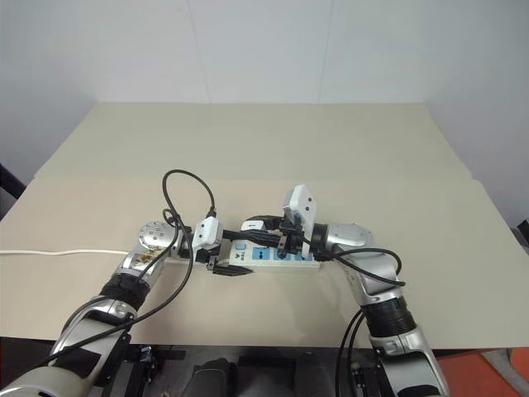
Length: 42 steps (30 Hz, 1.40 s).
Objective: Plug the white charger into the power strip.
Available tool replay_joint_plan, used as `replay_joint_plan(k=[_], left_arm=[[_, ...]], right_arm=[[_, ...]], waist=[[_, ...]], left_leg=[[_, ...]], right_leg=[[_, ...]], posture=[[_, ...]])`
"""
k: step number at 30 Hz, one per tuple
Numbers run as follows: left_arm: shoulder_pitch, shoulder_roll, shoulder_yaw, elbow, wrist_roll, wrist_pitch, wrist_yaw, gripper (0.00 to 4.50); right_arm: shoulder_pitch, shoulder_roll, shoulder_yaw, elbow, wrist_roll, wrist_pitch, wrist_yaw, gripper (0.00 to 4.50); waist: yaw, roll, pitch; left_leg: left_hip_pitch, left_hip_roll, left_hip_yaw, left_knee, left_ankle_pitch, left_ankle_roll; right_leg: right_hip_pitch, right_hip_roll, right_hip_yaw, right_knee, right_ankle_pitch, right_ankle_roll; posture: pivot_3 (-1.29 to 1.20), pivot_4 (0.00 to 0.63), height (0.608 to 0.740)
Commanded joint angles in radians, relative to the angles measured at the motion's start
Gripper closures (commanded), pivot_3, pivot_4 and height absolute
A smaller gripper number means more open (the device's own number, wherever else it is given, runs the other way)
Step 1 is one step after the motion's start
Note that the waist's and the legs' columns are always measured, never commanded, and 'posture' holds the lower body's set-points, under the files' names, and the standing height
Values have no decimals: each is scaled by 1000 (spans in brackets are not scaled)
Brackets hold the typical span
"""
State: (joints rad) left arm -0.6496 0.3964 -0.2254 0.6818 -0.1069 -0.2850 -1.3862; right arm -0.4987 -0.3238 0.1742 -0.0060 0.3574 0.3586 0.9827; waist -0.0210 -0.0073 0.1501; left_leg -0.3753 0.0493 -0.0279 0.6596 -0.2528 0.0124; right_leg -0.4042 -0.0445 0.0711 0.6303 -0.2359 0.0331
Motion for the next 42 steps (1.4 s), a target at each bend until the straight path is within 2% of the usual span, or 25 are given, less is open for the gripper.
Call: replay_joint_plan(k=[1,12,42], left_arm=[[2,19,-15,-16,18,1,-18,1161],[12,31,-9,-31,11,5,-20,1161],[30,38,-9,-66,5,29,-6,1161]], right_arm=[[-34,13,2,40,-15,-78,19,3365],[-46,30,20,191,-73,-197,51,3365],[-71,71,11,222,-71,-212,72,3365]], waist=[[0,0,0],[-4,0,0],[-19,0,0]], left_leg=[[0,0,0,0,0,0],[1,0,0,0,0,0],[0,0,0,0,0,0]], right_leg=[[0,0,0,0,0,0],[0,0,0,0,0,0],[0,0,0,0,0,0]], posture=[[0,150,740],[0,150,740],[0,150,740]])
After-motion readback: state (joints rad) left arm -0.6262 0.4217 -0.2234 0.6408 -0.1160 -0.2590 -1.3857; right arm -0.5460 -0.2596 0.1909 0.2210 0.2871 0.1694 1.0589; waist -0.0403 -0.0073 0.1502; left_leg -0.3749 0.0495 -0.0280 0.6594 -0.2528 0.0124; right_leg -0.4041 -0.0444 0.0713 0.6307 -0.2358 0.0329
